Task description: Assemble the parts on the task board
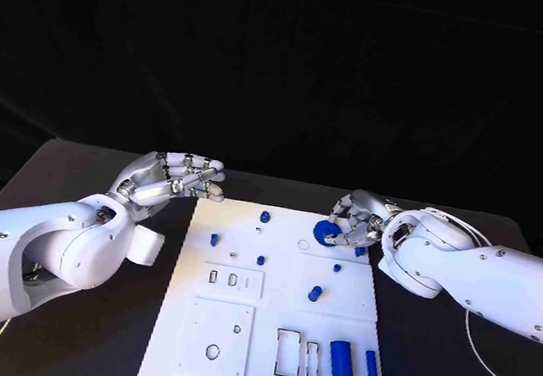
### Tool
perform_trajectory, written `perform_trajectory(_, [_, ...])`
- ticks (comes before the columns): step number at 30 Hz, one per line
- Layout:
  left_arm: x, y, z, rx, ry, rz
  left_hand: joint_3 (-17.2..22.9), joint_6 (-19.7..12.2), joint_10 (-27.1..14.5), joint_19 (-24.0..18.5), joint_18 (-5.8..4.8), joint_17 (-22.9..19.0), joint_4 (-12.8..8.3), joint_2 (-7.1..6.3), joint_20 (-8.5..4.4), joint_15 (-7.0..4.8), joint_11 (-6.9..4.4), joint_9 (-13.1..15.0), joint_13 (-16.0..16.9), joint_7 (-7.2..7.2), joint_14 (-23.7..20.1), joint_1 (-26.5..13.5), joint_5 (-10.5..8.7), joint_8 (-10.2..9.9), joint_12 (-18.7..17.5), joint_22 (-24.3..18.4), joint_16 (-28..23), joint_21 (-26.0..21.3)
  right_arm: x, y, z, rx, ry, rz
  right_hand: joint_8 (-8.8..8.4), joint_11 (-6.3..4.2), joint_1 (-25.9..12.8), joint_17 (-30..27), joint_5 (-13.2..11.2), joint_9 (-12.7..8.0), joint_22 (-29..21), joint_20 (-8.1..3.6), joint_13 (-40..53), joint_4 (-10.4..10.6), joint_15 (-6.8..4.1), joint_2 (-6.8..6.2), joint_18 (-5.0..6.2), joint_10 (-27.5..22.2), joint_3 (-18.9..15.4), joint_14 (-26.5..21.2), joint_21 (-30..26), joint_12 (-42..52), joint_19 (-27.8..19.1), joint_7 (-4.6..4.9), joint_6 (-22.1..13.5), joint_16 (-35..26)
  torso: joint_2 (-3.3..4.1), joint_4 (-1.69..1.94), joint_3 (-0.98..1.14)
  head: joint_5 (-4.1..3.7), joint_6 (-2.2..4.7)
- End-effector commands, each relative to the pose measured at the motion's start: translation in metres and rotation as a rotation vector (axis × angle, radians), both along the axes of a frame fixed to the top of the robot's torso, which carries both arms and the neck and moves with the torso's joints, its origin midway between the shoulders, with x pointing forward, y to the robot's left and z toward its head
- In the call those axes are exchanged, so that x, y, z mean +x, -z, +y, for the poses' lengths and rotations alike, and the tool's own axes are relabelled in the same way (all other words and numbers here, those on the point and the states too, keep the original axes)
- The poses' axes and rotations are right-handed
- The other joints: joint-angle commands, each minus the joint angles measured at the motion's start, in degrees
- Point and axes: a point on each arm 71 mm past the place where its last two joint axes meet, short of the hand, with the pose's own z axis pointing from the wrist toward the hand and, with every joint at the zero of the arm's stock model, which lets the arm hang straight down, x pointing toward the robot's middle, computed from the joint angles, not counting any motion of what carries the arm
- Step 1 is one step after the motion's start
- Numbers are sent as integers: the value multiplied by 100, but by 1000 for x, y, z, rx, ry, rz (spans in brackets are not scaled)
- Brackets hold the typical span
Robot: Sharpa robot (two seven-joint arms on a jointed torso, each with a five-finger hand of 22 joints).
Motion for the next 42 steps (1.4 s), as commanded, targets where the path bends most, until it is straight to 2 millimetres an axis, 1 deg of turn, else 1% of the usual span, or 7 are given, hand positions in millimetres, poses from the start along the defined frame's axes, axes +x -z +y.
perform_trajectory(1, [-1,-1,-2,-6,22,-4,23,-27,-7,-18,53,27,-24,6,8,12,32,-6,11,127,-46,-51,-37,-30,-41,15,32,29,-1,4,0,-17,-4,34,25,-23,52,1040,23,-43,17,3,310,3,26,60,-80,35,110,505,34,51,36,-13,136,31,0,1,-1,1,-10])
perform_trajectory(7, [-1,-1,-2,-6,22,-3,23,-27,-7,-18,53,28,-24,6,8,12,32,-6,11,127,-46,-51,-37,-30,-42,15,33,29,-1,5,1,-32,-14,31,-60,-53,139,1055,31,-153,56,-23,338,-4,-2,70,-84,44,376,508,49,76,42,-43,319,35,-1,3,-1,-1,-19])
perform_trajectory(12, [-1,-1,-2,-6,23,-3,23,-28,-7,-21,52,31,-24,7,8,13,33,-6,11,127,-49,-53,-37,-30,-43,16,34,31,-2,4,4,-56,-31,-5,-122,-63,156,1071,30,-223,95,-33,369,-5,-10,15,-91,67,583,511,70,102,54,-53,421,38,3,3,-1,-7,-16])
perform_trajectory(27, [-1,-1,-1,-5,22,0,23,-28,-7,-25,51,34,-23,9,9,14,33,-5,11,128,-53,-55,-37,-30,-45,17,35,33,-10,-3,10,-68,-55,-113,-195,-118,27,1117,22,-309,179,-67,497,-11,-54,-2,-102,197,999,520,113,219,86,-117,713,49,-1,3,2,11,-2])
perform_trajectory(32, [0,0,-1,-4,22,0,23,-28,-7,-25,51,34,-23,9,9,14,33,-5,11,128,-53,-55,-37,-30,-45,17,35,33,-22,-12,24,-68,-110,-195,-225,-134,-138,1152,12,-323,213,-82,572,15,-69,-57,-109,269,1071,527,132,287,102,-135,792,56,-7,-5,10,20,-6])
perform_trajectory(37, [0,0,-2,-4,22,1,23,-28,-7,-25,51,34,-23,9,9,14,33,-5,11,128,-53,-55,-37,-30,-45,17,35,33,-36,-21,44,-82,-179,-263,-237,-138,-202,1172,12,-326,252,-86,593,18,-72,-60,-117,289,1094,531,162,305,123,-142,813,60,-8,6,1,14,9])
perform_trajectory(42, [0,1,-2,-4,23,1,23,-28,-7,-25,51,34,-23,9,9,14,33,-5,11,128,-53,-55,-37,-30,-45,17,35,33,-47,-26,63,-107,-236,-306,-237,-143,-215,1193,13,-326,286,-88,613,13,-75,-64,-125,306,1106,535,192,322,142,-149,829,65,-6,11,2,25,8])
